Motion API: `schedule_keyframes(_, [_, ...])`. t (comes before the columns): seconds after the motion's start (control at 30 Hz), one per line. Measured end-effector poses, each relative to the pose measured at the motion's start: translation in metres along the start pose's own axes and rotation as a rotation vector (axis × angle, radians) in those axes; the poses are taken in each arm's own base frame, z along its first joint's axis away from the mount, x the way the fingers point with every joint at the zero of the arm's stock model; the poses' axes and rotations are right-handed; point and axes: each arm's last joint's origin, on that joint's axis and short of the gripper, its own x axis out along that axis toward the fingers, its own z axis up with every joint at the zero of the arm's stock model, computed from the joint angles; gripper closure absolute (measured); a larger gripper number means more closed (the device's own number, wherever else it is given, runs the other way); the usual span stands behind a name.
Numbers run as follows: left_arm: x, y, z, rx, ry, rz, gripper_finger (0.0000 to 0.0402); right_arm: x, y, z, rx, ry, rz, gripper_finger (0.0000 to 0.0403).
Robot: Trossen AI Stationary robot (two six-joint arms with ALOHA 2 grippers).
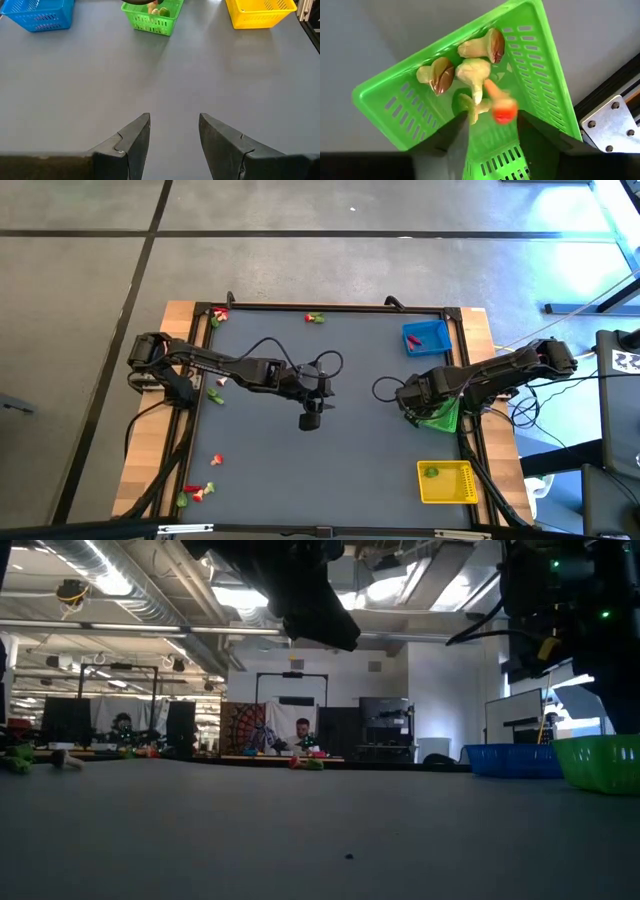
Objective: Sort produce into baskets
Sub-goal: Put the brown mushroom into the green basket
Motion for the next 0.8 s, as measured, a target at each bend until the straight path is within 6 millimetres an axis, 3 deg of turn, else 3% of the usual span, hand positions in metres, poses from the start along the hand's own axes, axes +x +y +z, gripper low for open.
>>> schedule_keyframes(0.27, [0.000,0.000,0.000,0.000,0.000,0.001,0.0235,-0.003,-0.004,-0.003,0.000,0.030,-0.041,0.0183])
schedule_keyframes(0.8, [0.000,0.000,-0.001,-0.005,0.010,0.001,0.0235,0.014,0.000,-0.002,-0.002,0.019,0.035,0.0216])
